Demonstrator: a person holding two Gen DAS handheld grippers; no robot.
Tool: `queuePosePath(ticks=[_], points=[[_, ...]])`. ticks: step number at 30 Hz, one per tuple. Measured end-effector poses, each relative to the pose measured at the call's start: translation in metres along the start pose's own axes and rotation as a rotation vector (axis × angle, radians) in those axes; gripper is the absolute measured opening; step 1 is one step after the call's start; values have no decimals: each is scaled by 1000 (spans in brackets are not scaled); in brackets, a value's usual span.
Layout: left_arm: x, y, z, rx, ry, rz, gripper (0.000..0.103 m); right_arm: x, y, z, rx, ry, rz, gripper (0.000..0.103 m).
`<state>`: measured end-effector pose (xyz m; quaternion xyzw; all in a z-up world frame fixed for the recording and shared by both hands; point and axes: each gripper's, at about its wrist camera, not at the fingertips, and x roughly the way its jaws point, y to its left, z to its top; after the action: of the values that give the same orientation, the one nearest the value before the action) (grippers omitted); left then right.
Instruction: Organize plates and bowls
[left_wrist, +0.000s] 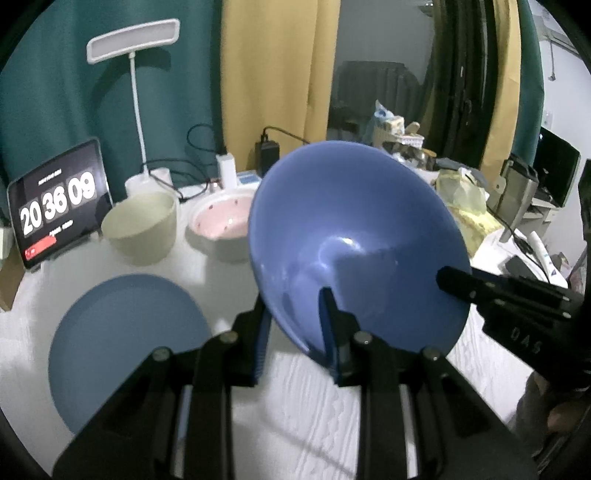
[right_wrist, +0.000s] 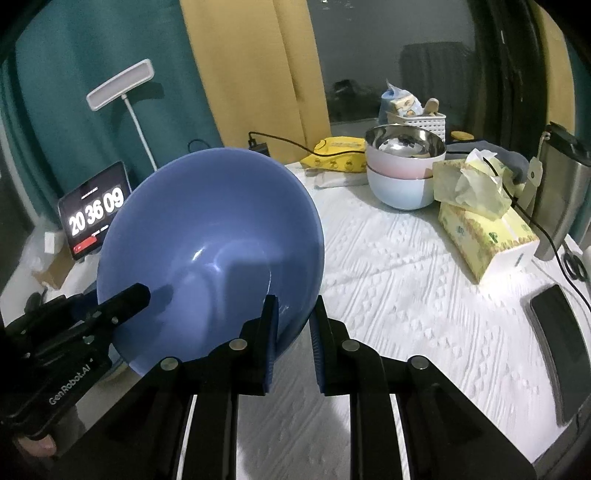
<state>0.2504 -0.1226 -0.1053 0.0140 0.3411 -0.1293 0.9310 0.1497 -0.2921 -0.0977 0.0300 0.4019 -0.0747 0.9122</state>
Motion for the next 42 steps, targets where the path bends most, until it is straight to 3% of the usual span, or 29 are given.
queuePosePath(ticks=[29,42], points=[[3,8,-34,-2,141,-41,31,-5,11,-21,26,115,-12,21],[-9,21,-24,-21,90,-54,46,-5,14,-7,11,96,-43,29]])
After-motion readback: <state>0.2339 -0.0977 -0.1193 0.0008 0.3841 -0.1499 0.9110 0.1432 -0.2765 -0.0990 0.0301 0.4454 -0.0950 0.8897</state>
